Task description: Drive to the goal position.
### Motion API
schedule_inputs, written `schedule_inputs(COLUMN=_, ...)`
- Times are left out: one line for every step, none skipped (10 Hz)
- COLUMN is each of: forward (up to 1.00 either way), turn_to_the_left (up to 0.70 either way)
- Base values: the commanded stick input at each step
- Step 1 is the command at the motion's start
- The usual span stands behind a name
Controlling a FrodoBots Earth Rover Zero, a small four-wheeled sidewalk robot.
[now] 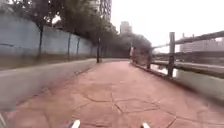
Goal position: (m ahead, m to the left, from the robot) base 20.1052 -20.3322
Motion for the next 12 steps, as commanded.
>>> schedule_inputs(forward=0.7, turn_to_the_left=0.0)
schedule_inputs(forward=0.7, turn_to_the_left=0.0)
schedule_inputs(forward=0.7, turn_to_the_left=0.0)
schedule_inputs(forward=0.7, turn_to_the_left=0.0)
schedule_inputs(forward=0.7, turn_to_the_left=0.0)
schedule_inputs(forward=0.7, turn_to_the_left=0.0)
schedule_inputs(forward=0.7, turn_to_the_left=0.0)
schedule_inputs(forward=0.7, turn_to_the_left=0.0)
schedule_inputs(forward=0.7, turn_to_the_left=0.0)
schedule_inputs(forward=0.7, turn_to_the_left=0.0)
schedule_inputs(forward=0.7, turn_to_the_left=0.0)
schedule_inputs(forward=0.7, turn_to_the_left=0.0)
